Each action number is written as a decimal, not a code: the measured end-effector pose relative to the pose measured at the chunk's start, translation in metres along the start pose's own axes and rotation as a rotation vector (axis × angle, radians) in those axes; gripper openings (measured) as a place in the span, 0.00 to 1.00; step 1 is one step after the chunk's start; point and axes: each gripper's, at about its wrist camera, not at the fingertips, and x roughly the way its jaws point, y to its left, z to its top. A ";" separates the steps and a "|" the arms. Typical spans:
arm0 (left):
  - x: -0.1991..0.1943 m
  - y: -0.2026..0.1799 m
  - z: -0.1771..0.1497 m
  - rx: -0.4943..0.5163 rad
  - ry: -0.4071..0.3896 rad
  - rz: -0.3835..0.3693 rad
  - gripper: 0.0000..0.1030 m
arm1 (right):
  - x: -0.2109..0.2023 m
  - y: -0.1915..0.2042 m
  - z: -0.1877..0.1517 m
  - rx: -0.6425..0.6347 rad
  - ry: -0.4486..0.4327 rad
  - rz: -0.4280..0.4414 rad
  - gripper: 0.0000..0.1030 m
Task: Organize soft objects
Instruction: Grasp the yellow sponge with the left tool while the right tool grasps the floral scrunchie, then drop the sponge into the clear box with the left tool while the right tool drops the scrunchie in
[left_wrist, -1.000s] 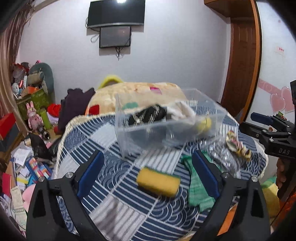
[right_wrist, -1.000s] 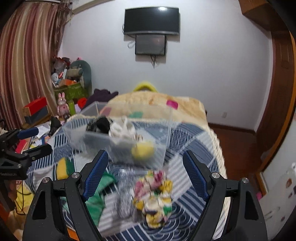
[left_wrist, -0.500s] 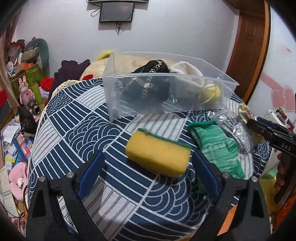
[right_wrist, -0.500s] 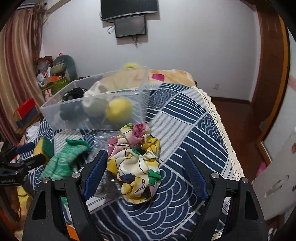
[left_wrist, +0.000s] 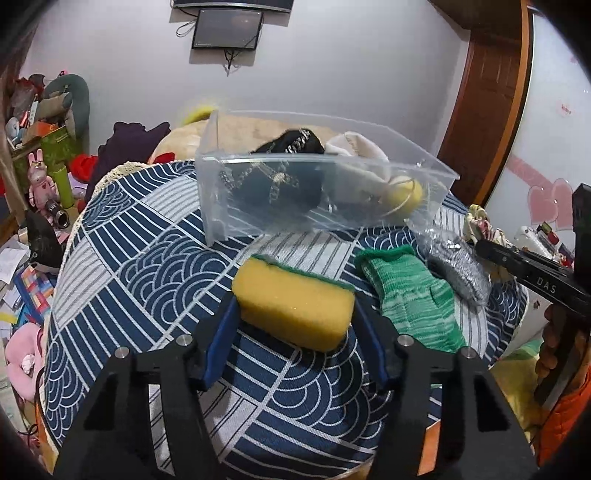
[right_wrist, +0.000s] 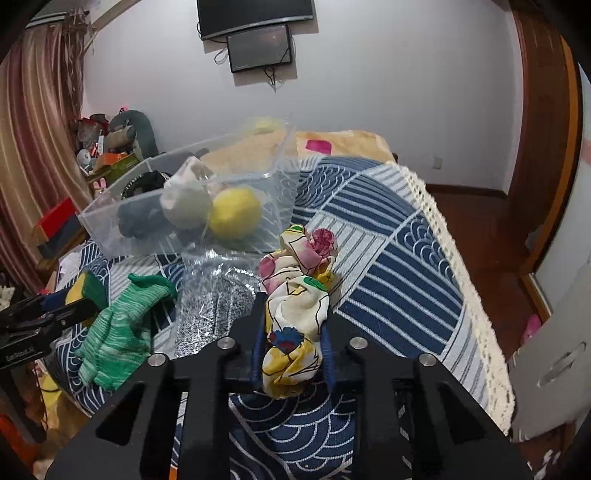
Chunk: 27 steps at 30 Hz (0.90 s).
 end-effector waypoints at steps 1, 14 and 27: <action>-0.003 0.001 0.002 -0.005 -0.008 0.003 0.59 | -0.003 0.001 0.002 -0.006 -0.010 -0.004 0.21; -0.042 0.010 0.046 -0.033 -0.164 0.033 0.59 | -0.030 0.028 0.031 -0.077 -0.127 -0.009 0.21; -0.031 0.006 0.091 -0.012 -0.210 0.057 0.59 | -0.028 0.051 0.079 -0.122 -0.228 0.011 0.21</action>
